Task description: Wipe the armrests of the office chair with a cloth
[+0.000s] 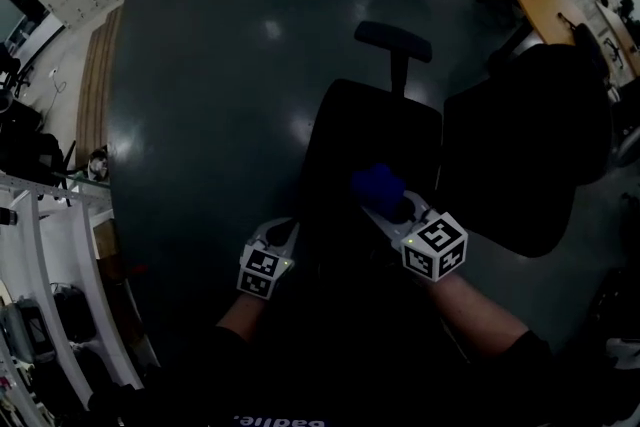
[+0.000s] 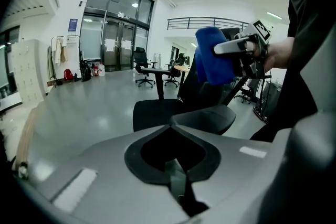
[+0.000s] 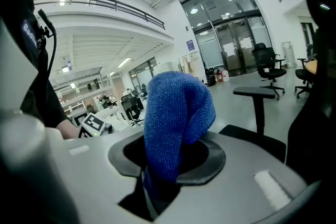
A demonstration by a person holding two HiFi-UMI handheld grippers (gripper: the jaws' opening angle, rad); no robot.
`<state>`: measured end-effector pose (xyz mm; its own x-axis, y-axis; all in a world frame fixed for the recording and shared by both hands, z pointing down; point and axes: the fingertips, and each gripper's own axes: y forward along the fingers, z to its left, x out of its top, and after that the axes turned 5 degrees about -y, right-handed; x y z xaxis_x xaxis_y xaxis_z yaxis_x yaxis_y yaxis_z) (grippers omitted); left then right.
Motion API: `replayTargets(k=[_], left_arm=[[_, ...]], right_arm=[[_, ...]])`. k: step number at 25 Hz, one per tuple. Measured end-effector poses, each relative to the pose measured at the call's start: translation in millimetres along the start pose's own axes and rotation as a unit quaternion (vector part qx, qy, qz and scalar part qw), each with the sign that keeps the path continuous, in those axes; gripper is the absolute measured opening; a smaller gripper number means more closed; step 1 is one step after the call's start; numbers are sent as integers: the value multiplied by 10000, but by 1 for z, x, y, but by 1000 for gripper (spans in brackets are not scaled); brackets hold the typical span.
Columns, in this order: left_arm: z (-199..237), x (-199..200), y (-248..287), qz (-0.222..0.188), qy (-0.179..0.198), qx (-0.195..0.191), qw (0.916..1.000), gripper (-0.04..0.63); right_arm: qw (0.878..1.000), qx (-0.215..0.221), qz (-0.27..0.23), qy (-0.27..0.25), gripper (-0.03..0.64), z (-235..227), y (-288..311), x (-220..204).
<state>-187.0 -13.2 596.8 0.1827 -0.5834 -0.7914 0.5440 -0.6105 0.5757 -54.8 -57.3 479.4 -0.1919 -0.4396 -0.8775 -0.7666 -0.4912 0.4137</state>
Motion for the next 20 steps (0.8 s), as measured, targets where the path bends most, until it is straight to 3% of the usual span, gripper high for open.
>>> replayTargets(k=[4,8,16,20], left_arm=[[-6,24,6,1,152,79,9999,18],[-18,45,17,29,245,61,9997,18],[-48,105,53,-78,302,144,9994,18],[-52,138,76,-202,532,186,9982,18]], right_arm=[[9987,-423,-212,170,137,-48,-32,3],[9974,-569,-323,314,137,-76,-52,1],[9978,-263,-574,220,137,-107,-64,15],[9966,-61,-746,351,137,-118,-59,21]])
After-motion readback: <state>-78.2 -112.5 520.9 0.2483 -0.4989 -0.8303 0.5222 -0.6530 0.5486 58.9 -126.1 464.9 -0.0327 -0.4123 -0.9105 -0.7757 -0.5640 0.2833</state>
